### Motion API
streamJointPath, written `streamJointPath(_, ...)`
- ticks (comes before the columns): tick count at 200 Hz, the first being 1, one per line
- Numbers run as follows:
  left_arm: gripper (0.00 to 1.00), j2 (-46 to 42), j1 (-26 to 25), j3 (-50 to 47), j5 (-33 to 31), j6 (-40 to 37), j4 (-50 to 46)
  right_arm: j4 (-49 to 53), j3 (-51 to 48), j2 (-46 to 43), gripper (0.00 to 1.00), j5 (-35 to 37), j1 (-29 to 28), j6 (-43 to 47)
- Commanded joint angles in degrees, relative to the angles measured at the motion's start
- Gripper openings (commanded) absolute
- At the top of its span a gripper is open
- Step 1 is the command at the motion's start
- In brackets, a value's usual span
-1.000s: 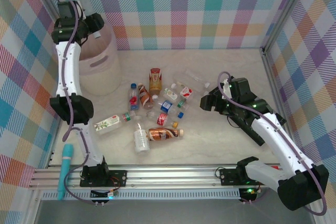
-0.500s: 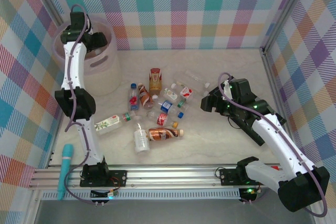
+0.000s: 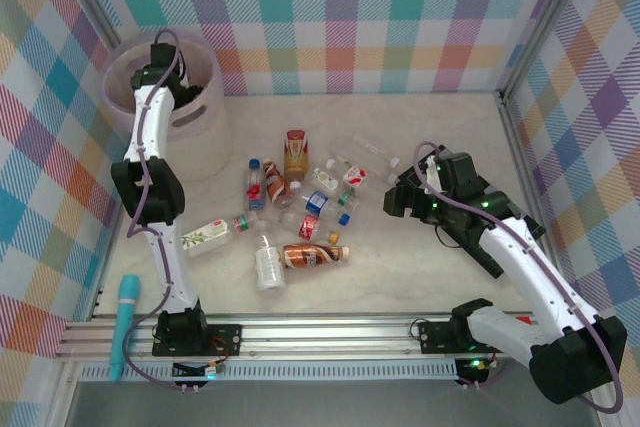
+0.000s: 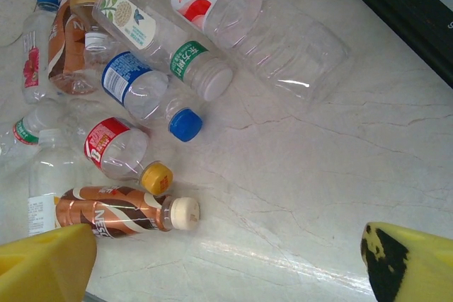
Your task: Put the plastic bottles in the bin
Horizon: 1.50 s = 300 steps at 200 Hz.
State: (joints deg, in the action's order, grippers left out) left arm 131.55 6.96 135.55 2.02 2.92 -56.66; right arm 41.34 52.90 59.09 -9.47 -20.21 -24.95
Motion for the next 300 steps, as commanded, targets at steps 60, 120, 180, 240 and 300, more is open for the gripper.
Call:
streamJointPath(60, 0.9, -3.15, 0.35, -1.23, 0.61, -2.38, -0.42, 1.29, -0.49, 0.61, 1.0, 1.0, 0.0, 1.64)
streamJointPath(120, 0.99, -9.04, 0.33, -3.43, -0.94, -4.85, -1.18, 1.59, 3.21, 4.74, 1.0, 3.34, 0.04, 8.33)
streamJointPath(180, 1.0, -18.65, -0.1, -5.94, -2.38, -6.52, -1.66, -1.02, 10.39, 14.16, 0.99, 10.51, 0.07, 27.76)
streamJointPath(240, 1.0, -29.78, -1.97, -14.55, -2.92, -6.36, -1.51, -4.46, 25.07, 36.18, 0.96, 12.67, 1.27, 43.51)
streamJointPath(300, 1.0, -52.5, -6.77, -37.84, -1.65, 0.11, 4.78, -2.83, 44.72, 55.79, 0.91, 10.01, 4.51, 45.21)
